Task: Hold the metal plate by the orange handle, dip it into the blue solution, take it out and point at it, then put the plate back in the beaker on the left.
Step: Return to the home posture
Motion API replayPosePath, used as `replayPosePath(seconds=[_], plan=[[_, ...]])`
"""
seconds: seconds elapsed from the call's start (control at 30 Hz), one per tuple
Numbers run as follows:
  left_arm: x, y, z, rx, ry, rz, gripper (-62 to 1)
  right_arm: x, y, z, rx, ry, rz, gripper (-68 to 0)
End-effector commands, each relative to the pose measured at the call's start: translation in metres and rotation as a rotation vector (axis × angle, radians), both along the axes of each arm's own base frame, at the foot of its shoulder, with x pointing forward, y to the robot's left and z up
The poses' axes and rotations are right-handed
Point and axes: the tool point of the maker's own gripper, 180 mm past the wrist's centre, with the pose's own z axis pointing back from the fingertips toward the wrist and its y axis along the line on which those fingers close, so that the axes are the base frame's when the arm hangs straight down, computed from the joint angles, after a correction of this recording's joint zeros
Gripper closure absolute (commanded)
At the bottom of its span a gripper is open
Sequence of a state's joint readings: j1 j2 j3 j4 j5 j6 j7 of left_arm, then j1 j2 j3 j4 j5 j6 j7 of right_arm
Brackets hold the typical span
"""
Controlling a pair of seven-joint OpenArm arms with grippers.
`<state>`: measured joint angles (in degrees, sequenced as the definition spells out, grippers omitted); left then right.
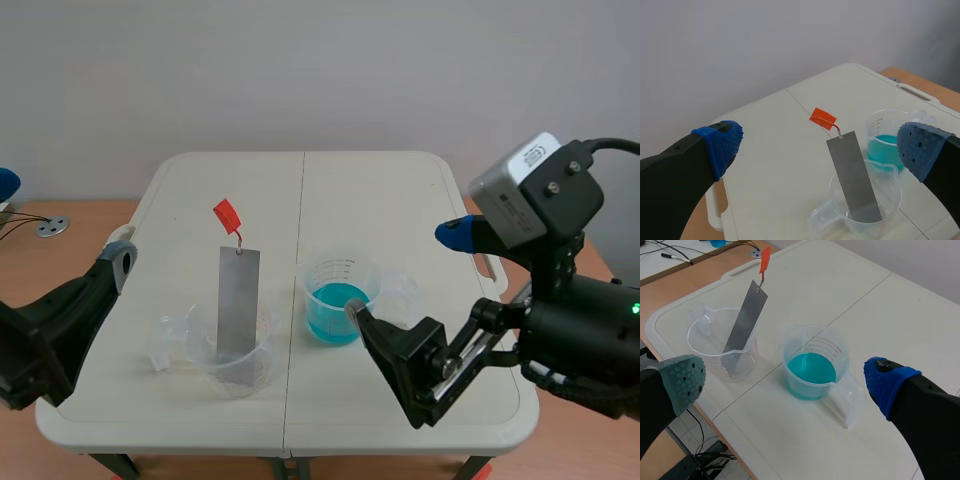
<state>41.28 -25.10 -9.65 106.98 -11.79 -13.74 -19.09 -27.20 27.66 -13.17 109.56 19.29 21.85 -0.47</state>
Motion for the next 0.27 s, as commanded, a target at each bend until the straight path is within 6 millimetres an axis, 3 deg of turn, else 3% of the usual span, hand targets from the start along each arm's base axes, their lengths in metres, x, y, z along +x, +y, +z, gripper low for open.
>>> replayPosePath(seconds=[0.0,0.23], plan=[[-0.0017,-0.0014,0.0025,-0.010,-0.007,-0.009,-62.3,0.0053,-0.0016,0.0096,0.005,-0.034,0.001,-66.3],[-0.0017,-0.0014,0.0025,-0.010,-0.007,-0.009,-62.3,0.0052,-0.0018,0.0088,0.002,-0.031,0.001,-66.3]])
